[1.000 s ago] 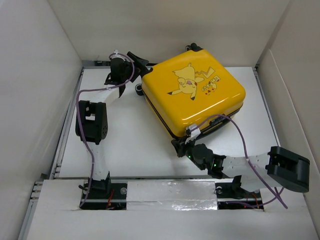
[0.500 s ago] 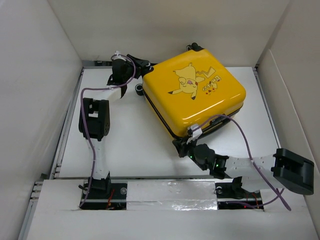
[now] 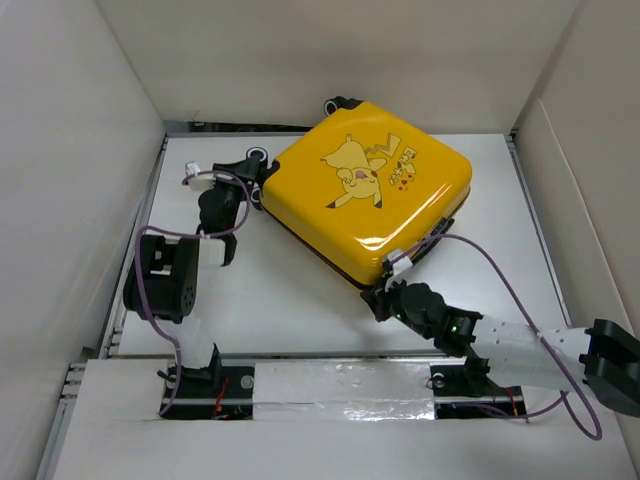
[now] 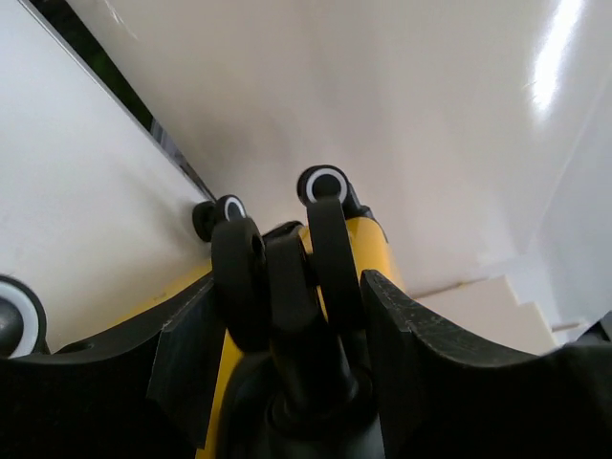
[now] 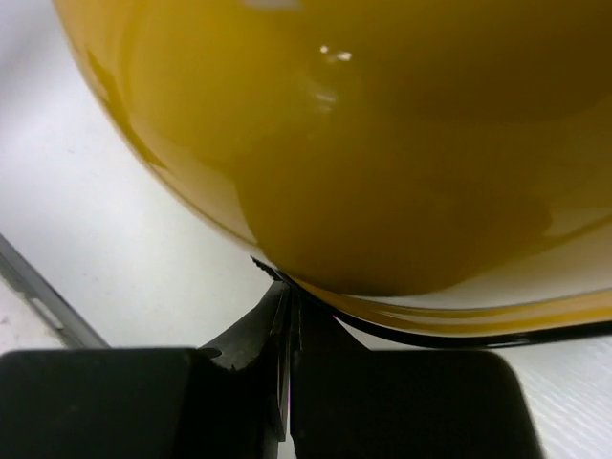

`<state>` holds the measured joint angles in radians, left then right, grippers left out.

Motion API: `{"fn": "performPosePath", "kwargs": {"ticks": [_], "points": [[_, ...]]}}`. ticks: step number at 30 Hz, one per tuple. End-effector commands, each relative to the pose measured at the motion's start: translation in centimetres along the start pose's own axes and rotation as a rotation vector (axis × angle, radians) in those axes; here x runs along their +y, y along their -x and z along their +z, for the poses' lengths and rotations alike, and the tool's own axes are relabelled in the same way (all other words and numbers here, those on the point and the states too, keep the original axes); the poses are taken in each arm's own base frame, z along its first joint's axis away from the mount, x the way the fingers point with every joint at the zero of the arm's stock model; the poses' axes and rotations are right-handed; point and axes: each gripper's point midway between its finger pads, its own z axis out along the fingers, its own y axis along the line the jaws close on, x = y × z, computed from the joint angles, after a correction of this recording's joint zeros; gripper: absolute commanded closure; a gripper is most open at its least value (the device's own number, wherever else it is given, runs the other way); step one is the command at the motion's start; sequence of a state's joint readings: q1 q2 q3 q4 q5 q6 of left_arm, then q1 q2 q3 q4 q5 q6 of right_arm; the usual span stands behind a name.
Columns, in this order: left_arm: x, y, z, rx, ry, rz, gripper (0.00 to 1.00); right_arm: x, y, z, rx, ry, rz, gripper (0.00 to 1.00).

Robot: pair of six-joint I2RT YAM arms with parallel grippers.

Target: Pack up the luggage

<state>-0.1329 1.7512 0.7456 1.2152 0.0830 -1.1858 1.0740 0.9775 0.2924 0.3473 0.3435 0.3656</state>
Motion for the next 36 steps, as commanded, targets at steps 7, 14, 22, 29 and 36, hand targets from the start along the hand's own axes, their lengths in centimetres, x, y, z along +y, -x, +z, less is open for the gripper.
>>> {"fn": "performPosePath", "kwargs": {"ticks": [7, 14, 22, 29, 36], "points": [[-2.6, -12.0, -13.4, 0.373, -0.168, 0.06, 1.0, -1.6, 12.8, 1.3, -0.289, -0.105, -0.018, 1.0], [-7.7, -13.4, -17.0, 0.412, -0.259, 0.135, 1.0, -4.6, 17.6, -3.3, -0.382, -0.177, -0.073, 1.0], [-11.7, -10.3, -17.0, 0.29, -0.251, 0.256, 1.0, -8.9, 21.3, -8.5, -0.431, -0.236, -0.116, 1.0], [-9.3, -4.0, -14.4, 0.102, -0.019, 0.304, 0.16, -9.4, 15.7, -9.1, -0.334, -0.195, -0.068, 1.0], [-6.5, -4.7, -11.7, 0.158, 0.072, 0.339, 0.05, -8.9, 13.5, -8.5, -0.294, -0.141, -0.043, 1.0]]}}
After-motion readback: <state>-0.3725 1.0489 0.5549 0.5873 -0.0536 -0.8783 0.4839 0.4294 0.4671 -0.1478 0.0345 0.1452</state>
